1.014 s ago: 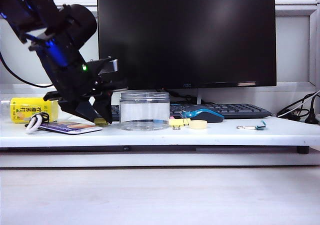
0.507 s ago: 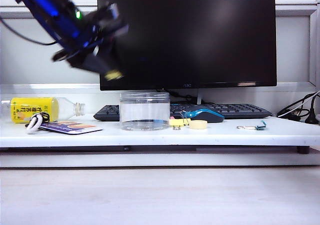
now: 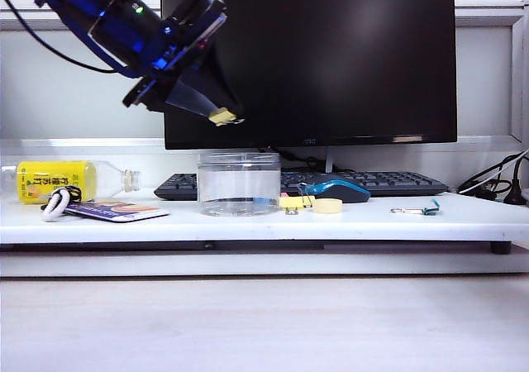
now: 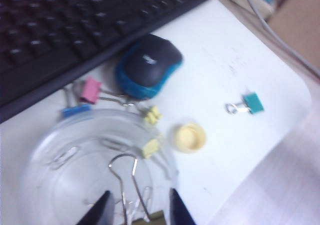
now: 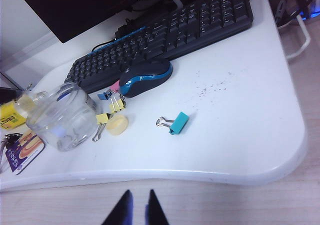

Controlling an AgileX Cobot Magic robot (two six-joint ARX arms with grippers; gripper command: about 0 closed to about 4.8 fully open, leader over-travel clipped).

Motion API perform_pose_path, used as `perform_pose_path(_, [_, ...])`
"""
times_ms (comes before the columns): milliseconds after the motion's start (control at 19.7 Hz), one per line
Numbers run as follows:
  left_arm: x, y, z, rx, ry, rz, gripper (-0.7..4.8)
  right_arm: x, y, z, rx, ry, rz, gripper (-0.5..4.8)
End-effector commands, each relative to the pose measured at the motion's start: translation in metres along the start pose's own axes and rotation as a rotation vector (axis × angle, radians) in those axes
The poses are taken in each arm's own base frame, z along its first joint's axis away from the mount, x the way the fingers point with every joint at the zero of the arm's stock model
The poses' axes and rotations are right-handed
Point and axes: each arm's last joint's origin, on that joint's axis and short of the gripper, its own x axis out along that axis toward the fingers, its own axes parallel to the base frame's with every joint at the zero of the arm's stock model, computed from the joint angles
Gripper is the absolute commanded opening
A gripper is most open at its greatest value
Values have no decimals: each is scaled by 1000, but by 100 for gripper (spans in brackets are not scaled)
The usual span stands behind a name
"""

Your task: Pick up the clips with the largest number of clips of the same color on the table and place them in a round transparent plastic box.

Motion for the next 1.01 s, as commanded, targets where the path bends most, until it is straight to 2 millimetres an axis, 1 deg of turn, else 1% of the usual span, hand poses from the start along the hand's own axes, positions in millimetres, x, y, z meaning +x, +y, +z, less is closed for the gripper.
perform_pose_path(51, [5,-3,-1,47,6,-7,149,-1,1,3,-13,-19,6,45])
perform_pose_path(304, [10,1,-2,53,9,66,157,-1,1,3,-13,-19,7,45])
perform_pose_path(355, [10,1,-1,59,-8,74,168,-1,1,3,-13,-19,7,45])
perform_pose_path(406, [10,1,0,61,-16,74,187,-1,1,2,-13,-19,8,45])
perform_pose_path(710, [9,0,2,39,-34,71,188,-1,1,2,-13,-18,10,45])
perform_pose_path(761, [6,-2,6,31,-47,24,187,-1,2,3,-13,-19,11,45])
perform_pose_path(811, [-9,-10,21,48,-90,11,188,-1,2,4,-27,-30,17,65])
perform_pose_path(862, [-16,-13,27,69,-111,31,188,-1,2,4,-53,-37,17,68])
perform_pose_path(963, [-44,-25,40,165,-174,111,188,-1,2,7,-74,-70,-13,68])
perform_pose_path(1014, [-56,-29,43,198,-190,141,188,-1,2,7,-78,-82,-22,69])
